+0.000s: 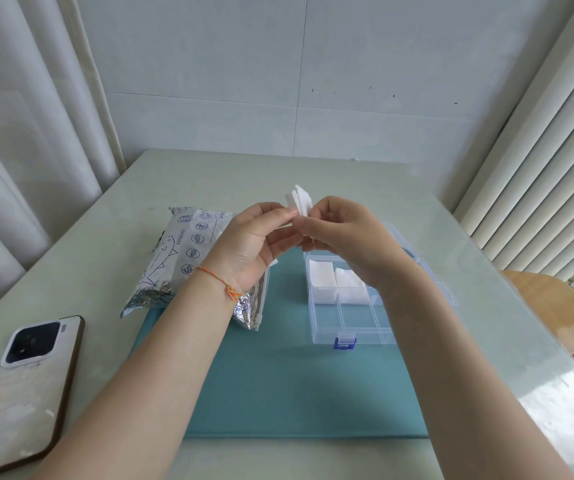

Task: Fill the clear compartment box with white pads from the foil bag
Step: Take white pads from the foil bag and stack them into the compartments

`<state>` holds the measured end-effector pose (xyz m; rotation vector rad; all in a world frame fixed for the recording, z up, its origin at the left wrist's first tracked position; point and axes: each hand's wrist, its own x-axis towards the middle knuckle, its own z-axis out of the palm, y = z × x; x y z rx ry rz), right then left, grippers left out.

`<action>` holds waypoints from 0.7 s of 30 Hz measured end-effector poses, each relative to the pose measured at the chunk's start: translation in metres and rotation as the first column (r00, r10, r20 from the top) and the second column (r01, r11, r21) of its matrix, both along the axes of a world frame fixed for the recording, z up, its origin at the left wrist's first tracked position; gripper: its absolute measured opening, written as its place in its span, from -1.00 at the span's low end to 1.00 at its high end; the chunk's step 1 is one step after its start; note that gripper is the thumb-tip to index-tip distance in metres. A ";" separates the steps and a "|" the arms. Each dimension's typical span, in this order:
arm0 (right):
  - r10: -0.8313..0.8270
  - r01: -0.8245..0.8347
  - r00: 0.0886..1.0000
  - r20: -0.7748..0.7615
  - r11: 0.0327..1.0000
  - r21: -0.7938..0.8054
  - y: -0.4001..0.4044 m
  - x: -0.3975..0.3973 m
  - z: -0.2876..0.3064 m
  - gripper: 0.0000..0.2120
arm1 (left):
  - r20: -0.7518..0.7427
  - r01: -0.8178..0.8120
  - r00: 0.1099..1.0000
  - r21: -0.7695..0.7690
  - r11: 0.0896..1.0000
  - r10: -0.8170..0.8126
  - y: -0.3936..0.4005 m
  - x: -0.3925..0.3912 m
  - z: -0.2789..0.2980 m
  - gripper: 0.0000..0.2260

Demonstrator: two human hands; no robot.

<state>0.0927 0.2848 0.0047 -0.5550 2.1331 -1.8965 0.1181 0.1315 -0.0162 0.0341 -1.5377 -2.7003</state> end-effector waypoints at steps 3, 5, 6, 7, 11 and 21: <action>0.004 -0.003 1.000 -0.010 0.998 0.057 0.001 0.001 0.000 -0.77 | -0.012 0.020 1.000 -0.010 1.000 -0.020 0.000 0.000 -0.001 -0.90; -0.003 0.006 1.000 -0.026 0.994 0.111 0.001 0.002 0.001 -0.74 | -0.018 0.049 0.999 -0.028 0.998 -0.049 -0.001 0.000 -0.002 -0.91; -0.014 0.020 0.999 -0.044 0.990 0.142 0.001 0.002 0.001 -0.73 | -0.018 0.064 0.998 -0.040 0.997 -0.065 -0.001 0.000 -0.002 -0.92; -0.026 0.038 0.997 -0.068 0.983 0.178 0.001 0.001 0.001 -0.73 | -0.015 0.076 0.997 -0.050 0.996 -0.077 -0.001 0.001 -0.002 -0.92; -0.029 0.058 0.992 -0.120 0.967 0.249 0.001 0.001 0.000 -0.75 | 0.002 0.084 0.996 -0.066 0.994 -0.084 0.000 0.003 -0.001 -0.96; 0.048 -0.049 0.999 0.010 0.994 0.102 0.001 0.002 0.003 -0.75 | -0.004 0.059 0.998 -0.072 0.996 -0.060 -0.001 0.004 0.001 -0.88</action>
